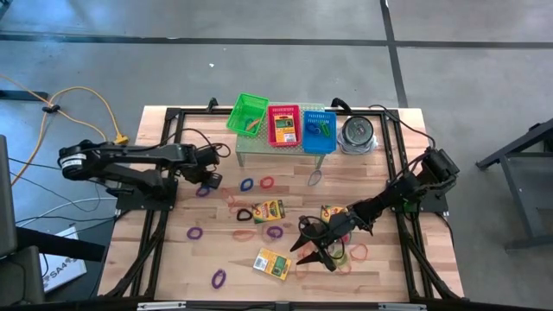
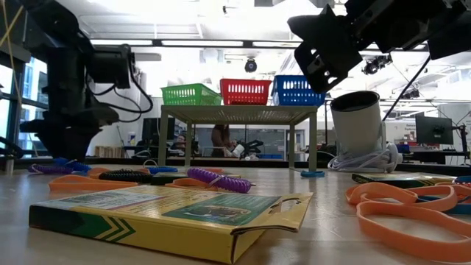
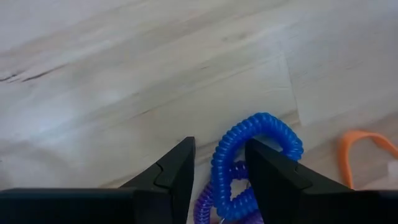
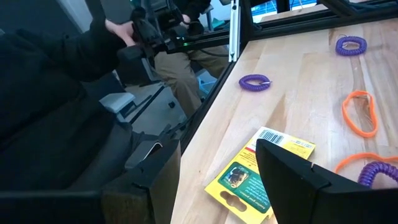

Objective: Pick & Place Office Desk Supplies
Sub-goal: Put the left blue spring keychain into the blue bin on the shelf

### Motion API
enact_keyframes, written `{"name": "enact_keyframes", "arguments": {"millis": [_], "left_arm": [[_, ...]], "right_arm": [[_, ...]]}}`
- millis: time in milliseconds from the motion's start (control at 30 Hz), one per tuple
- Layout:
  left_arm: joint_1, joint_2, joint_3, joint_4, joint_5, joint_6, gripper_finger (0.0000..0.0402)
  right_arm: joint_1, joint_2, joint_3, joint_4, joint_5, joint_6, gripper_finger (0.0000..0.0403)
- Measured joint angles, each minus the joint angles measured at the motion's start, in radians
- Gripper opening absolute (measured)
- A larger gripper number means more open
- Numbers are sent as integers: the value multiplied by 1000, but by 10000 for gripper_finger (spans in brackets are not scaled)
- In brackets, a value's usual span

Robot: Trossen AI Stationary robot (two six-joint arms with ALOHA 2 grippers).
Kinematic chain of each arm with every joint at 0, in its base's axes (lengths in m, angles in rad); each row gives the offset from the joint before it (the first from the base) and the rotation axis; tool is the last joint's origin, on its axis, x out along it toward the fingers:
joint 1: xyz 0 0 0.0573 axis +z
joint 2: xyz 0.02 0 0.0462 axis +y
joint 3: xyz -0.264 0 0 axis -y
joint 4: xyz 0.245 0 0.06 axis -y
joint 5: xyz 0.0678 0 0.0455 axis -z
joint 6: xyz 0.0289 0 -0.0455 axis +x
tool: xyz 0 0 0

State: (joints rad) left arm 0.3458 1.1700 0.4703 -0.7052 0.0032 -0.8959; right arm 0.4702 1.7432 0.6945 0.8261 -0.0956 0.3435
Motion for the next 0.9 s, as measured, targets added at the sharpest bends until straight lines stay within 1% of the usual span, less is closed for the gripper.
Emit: {"name": "enact_keyframes", "arguments": {"millis": [133,200,300,400,500,533,700,833,900], "left_arm": [[-13,73,1,-9,-7,21,139],[-36,100,2,-13,-20,28,131],[-88,127,3,-15,-54,11,104],[-136,129,3,-5,-79,7,64],[-183,114,-2,2,-98,-2,21],[-200,105,-5,4,-111,-14,14],[-286,27,-6,-5,-165,-86,11],[-366,-58,3,-42,-176,-130,10],[-398,-101,27,-47,-192,-146,9]], "right_arm": [[0,0,0,0,0,0,199],[0,0,0,0,0,0,199],[0,0,0,0,0,0,199],[0,0,0,0,-6,0,199],[0,0,0,0,-8,0,199],[0,0,0,0,-8,2,199],[0,0,0,0,-8,4,199],[-2,0,0,0,-8,4,199],[-2,0,0,0,-7,4,199]]}}
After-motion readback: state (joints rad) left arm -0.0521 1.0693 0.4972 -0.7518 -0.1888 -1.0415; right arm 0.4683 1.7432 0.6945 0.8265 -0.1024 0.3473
